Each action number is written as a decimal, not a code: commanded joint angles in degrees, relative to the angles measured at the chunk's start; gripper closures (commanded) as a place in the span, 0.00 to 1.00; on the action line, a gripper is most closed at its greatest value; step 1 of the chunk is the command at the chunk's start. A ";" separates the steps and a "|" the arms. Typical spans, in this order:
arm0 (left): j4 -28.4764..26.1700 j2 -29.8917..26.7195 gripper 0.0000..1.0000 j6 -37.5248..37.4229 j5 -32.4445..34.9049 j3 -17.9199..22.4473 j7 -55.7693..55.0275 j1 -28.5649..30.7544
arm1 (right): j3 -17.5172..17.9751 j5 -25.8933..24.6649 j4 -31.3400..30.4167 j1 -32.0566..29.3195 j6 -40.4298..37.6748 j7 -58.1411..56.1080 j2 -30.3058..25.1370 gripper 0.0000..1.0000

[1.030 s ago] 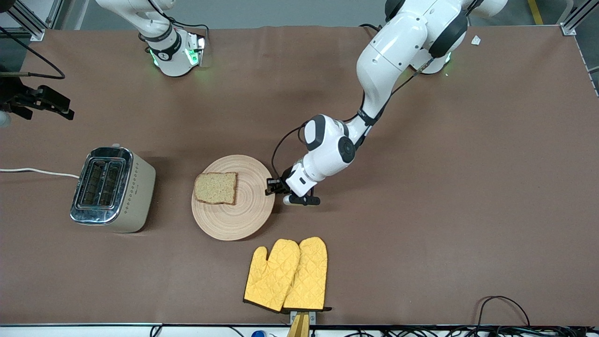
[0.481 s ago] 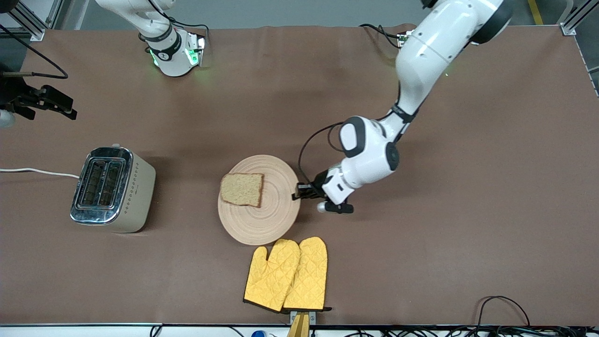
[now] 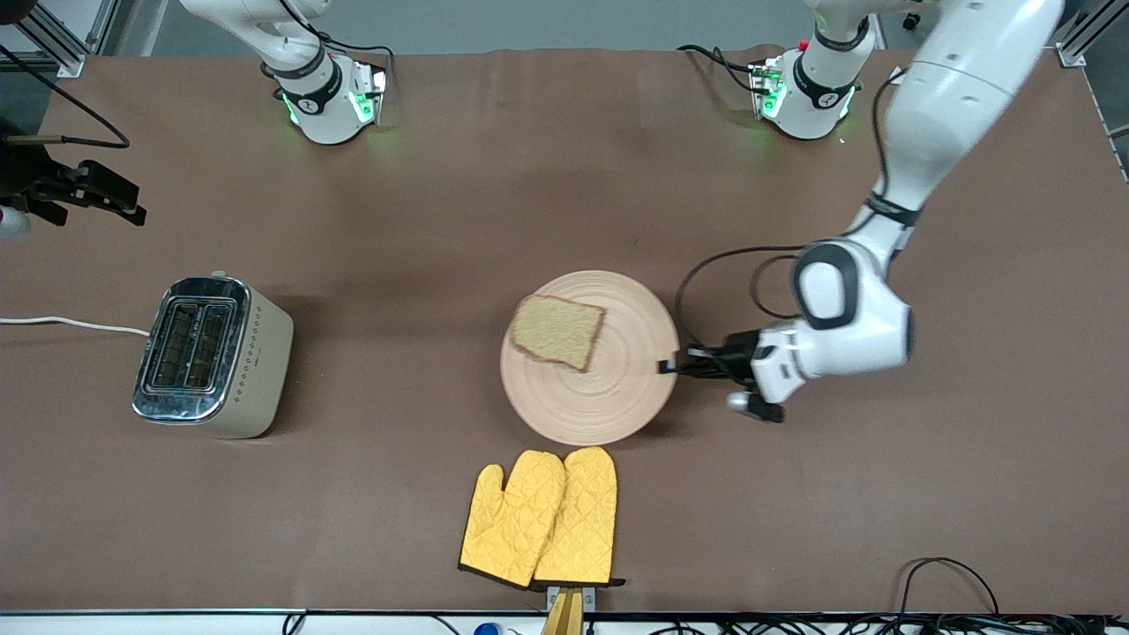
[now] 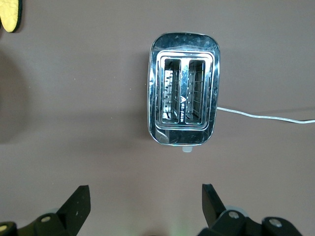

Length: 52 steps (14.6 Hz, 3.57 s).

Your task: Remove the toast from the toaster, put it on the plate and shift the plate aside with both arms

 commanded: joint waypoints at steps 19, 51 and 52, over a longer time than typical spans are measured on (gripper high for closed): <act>10.08 14.36 0.66 -21.49 15.81 0.26 17.11 34.31 | -0.12 0.78 -1.01 1.06 -0.29 0.88 -1.37 0.00; 23.00 -24.83 0.00 -38.28 55.28 -20.22 -28.68 29.47 | -0.21 0.87 2.42 0.79 -3.90 0.44 -0.31 0.00; 22.74 -26.15 0.00 -38.28 55.19 -19.61 -28.60 28.69 | -0.30 0.95 2.42 0.70 -3.90 0.35 -0.31 0.00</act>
